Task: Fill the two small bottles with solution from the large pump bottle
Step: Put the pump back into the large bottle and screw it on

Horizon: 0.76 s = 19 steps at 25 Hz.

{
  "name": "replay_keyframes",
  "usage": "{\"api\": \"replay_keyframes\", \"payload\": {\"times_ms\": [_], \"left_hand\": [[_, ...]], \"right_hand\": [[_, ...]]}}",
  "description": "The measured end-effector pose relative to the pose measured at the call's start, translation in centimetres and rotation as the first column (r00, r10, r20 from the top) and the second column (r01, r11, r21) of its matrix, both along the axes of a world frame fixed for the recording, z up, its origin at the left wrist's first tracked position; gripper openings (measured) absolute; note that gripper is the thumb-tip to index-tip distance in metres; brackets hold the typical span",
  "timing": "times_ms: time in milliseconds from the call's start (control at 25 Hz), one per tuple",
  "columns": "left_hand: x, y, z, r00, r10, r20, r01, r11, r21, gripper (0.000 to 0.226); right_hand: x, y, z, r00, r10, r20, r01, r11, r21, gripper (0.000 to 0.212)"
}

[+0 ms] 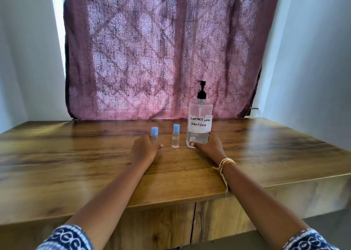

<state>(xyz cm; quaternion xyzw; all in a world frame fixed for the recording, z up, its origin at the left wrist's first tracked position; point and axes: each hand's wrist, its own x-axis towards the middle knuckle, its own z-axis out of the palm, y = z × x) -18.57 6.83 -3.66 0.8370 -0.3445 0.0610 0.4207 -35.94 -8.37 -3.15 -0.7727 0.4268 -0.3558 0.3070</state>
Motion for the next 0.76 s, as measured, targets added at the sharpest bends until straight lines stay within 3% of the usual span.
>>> {"api": "replay_keyframes", "payload": {"times_ms": [320,560,640,760], "left_hand": [[2.3,-2.7,0.3,0.989,-0.145,-0.036,0.145,0.989,0.004,0.029],[3.0,-3.5,-0.3,0.983,-0.181,-0.04,0.183,0.982,0.056,0.03],[3.1,-3.4,-0.5,0.98,-0.192,-0.059,0.197,0.976,0.098,0.036],[3.1,-2.6,-0.4,0.975,-0.205,-0.084,0.215,0.967,0.137,0.064]], "right_hand": [[0.8,-1.2,-0.4,0.999,0.036,0.009,-0.036,0.999,-0.003,0.071],[0.8,-1.3,-0.7,1.0,0.021,-0.009,-0.02,1.0,0.005,0.08],[0.7,-1.3,-0.7,0.999,0.031,-0.028,-0.031,1.0,0.002,0.08],[0.8,-0.9,-0.6,0.992,0.034,-0.125,-0.039,0.998,-0.04,0.072]]}}
